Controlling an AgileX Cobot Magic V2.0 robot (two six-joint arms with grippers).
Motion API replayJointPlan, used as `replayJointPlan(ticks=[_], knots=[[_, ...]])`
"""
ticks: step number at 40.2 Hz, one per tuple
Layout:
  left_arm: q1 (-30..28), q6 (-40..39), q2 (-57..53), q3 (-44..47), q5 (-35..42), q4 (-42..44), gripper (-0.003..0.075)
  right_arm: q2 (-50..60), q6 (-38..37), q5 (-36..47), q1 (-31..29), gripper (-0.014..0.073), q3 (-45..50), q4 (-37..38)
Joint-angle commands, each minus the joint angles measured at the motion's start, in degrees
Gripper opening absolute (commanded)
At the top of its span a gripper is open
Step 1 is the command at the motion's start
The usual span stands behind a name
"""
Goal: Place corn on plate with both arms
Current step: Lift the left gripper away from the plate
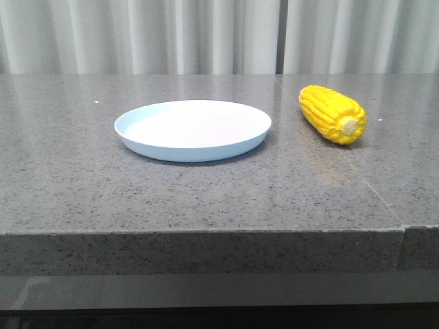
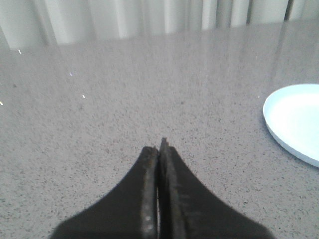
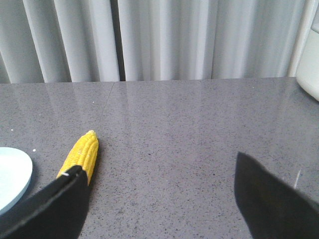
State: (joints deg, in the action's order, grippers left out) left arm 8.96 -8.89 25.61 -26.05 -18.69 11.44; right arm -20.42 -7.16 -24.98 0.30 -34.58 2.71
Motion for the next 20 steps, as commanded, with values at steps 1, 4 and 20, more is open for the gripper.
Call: replayJointPlan(ticks=[1,4,20], knots=[[-0.03,0.19,-5.16,0.98,5.36,1.34,-0.002,-0.87,0.2,4.36,-0.3,0.0623,-1.91,0.23],[-0.03,0.19,-9.22,2.3,5.31,1.34,-0.002,-0.87,0.2,4.36,-0.3,0.0623,-1.91,0.23],[-0.03,0.19,-15.57,3.66,5.04,1.34,-0.002,-2.05,0.2,4.95,-0.3,0.0623,-2.09,0.23]])
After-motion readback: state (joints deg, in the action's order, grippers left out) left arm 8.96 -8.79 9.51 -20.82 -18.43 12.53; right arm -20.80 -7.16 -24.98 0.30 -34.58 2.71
